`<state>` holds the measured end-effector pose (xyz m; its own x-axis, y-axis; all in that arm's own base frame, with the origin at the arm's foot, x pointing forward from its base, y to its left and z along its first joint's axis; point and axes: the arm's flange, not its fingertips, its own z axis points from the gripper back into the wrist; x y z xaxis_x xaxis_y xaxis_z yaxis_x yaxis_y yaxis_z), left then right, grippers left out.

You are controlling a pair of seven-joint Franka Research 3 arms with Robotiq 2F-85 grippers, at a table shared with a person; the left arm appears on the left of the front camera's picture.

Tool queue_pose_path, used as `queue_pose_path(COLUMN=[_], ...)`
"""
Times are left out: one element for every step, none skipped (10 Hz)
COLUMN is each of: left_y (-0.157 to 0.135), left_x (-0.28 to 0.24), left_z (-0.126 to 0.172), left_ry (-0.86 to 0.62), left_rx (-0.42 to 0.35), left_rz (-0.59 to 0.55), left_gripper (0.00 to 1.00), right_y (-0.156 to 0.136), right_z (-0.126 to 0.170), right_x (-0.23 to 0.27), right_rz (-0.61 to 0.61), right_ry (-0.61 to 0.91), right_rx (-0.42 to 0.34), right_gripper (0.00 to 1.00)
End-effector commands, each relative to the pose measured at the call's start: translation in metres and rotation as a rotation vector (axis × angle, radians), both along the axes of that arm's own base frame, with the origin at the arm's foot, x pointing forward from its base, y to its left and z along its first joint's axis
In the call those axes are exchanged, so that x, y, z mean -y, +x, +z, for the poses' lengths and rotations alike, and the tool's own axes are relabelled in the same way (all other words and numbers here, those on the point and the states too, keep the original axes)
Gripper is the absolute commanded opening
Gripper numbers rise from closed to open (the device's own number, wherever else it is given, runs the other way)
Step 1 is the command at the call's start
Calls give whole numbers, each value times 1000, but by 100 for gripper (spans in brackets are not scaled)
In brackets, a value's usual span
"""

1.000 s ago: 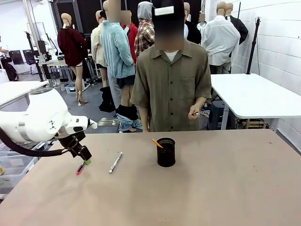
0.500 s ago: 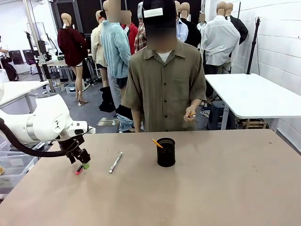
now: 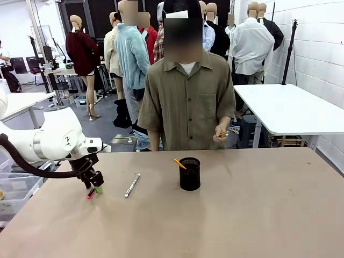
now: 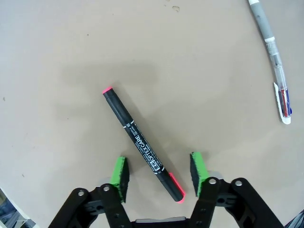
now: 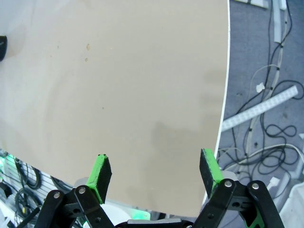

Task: Place the pens into the pen holder.
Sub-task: Pick up a writing instrument from the table and place it into the Pen holder.

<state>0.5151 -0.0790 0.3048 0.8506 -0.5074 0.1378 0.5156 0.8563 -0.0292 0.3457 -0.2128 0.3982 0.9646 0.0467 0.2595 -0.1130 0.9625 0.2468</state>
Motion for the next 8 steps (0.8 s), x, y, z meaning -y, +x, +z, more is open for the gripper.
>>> queue_pose_path(left_y=[5, 6, 6, 5, 4, 3, 2, -1], left_x=[-3, -2, -1, 0, 2, 3, 2, -2], left_z=[1, 0, 0, 1, 2, 3, 5, 12], left_ry=[21, 26, 31, 35, 36, 32, 18, -34], left_rx=[-20, -24, -25, -24, -24, -21, -12, 35], left_rz=[4, 8, 4, 0, -10, -13, -31, -76], left_gripper=[7, 0, 0, 0, 0, 0, 0, 0], right_y=[0, 0, 0, 0, 0, 0, 0, 0], right_z=[0, 0, 0, 0, 0, 0, 0, 0], right_x=[-1, -1, -1, -1, -1, -1, -1, -1], right_rz=[-4, -4, -4, -4, -4, -4, -4, -4], right_ry=[-9, -9, -9, -9, -9, -9, -9, -9], right_rx=[-20, -20, -20, -20, -20, -20, -20, -20], right_gripper=[93, 93, 93, 93, 93, 93, 93, 93])
